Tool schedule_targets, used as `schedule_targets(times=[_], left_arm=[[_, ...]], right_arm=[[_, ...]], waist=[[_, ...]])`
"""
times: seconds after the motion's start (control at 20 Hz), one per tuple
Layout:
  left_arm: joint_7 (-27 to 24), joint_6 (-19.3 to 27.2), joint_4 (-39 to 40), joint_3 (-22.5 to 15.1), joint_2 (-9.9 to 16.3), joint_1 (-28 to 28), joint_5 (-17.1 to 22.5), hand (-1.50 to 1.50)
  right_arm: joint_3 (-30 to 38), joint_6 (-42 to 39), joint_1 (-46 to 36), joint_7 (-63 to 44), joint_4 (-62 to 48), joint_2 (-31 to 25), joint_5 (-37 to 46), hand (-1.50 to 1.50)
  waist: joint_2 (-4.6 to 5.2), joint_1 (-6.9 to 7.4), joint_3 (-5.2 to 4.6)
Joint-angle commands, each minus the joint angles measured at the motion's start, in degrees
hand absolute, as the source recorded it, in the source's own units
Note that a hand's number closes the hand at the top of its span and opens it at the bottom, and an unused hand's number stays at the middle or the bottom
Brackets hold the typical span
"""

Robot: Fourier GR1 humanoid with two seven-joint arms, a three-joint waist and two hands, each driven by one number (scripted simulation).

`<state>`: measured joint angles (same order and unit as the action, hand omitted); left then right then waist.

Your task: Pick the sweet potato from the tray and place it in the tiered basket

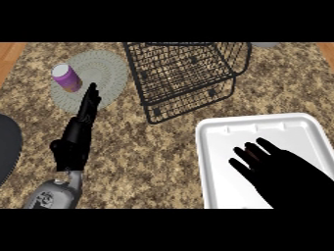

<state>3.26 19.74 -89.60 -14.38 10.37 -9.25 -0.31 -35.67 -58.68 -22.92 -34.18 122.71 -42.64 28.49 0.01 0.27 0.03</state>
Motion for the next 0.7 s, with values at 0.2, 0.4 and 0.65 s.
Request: schedule_targets(times=[0.2,0.4,0.65], left_arm=[[1.23,-1.82,-0.76,2.24,-0.48,-0.67,-0.54,0.00],[-0.14,-1.61,-0.33,1.67,-1.50,1.16,-2.33,0.00],[-1.38,-4.31,0.10,4.08,-0.39,0.98,-1.73,0.00]], right_arm=[[0.83,6.32,0.89,13.49,-4.32,-4.06,13.16,-1.50],[2.14,9.43,2.68,14.99,-8.27,-2.40,17.59,-1.50],[2.94,12.69,5.85,20.40,-13.13,-3.15,22.05,-1.50]], waist=[[0.00,-0.09,0.01],[-0.01,-0.10,-0.01],[0.01,-0.13,-0.02]])
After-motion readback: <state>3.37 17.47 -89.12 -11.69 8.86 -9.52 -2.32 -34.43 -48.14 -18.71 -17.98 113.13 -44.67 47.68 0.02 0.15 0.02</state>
